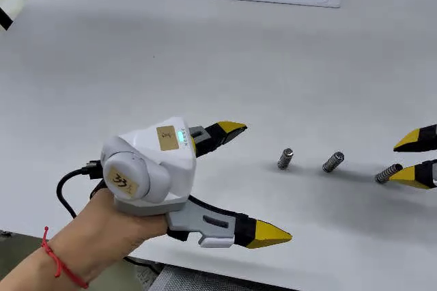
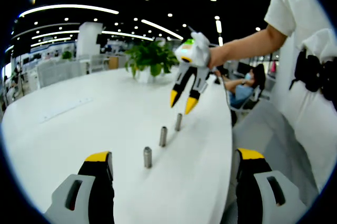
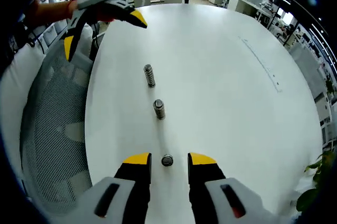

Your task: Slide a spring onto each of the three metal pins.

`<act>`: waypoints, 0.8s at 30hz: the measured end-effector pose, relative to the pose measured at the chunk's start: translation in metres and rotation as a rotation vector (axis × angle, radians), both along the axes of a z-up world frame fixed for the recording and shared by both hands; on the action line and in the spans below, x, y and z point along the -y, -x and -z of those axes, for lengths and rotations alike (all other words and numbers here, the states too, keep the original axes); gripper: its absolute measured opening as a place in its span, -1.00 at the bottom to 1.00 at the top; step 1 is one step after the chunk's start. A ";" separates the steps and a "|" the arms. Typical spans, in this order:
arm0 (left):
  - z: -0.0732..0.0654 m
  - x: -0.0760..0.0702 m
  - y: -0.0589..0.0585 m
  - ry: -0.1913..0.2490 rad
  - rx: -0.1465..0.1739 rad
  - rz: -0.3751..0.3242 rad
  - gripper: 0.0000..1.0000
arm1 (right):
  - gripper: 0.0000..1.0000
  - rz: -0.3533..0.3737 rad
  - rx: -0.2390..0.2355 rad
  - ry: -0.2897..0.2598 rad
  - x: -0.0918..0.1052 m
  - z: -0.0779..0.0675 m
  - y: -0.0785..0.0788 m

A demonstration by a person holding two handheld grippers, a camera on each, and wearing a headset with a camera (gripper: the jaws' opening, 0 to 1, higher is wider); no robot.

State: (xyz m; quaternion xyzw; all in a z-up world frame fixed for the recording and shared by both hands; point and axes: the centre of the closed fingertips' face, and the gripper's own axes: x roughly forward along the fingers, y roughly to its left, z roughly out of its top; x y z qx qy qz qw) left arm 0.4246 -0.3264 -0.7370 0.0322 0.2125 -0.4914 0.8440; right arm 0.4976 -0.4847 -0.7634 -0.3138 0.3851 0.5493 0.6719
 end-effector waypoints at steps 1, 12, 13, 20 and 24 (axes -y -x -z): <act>0.000 0.001 0.000 -0.004 0.002 0.003 0.97 | -0.40 0.027 0.003 -0.025 0.002 -0.006 -0.001; 0.004 -0.007 -0.003 -0.033 0.003 -0.021 1.00 | -0.01 0.195 0.048 -0.251 0.044 -0.035 0.012; 0.003 -0.007 -0.002 -0.027 0.001 -0.026 1.00 | 0.03 0.215 0.044 -0.275 0.048 -0.034 0.015; 0.009 -0.009 0.003 -0.053 0.012 -0.049 1.00 | 0.42 0.253 0.058 -0.389 0.053 -0.030 0.037; 0.017 -0.013 0.004 -0.078 0.018 -0.070 1.00 | 0.58 0.252 0.066 -0.417 0.056 -0.024 0.045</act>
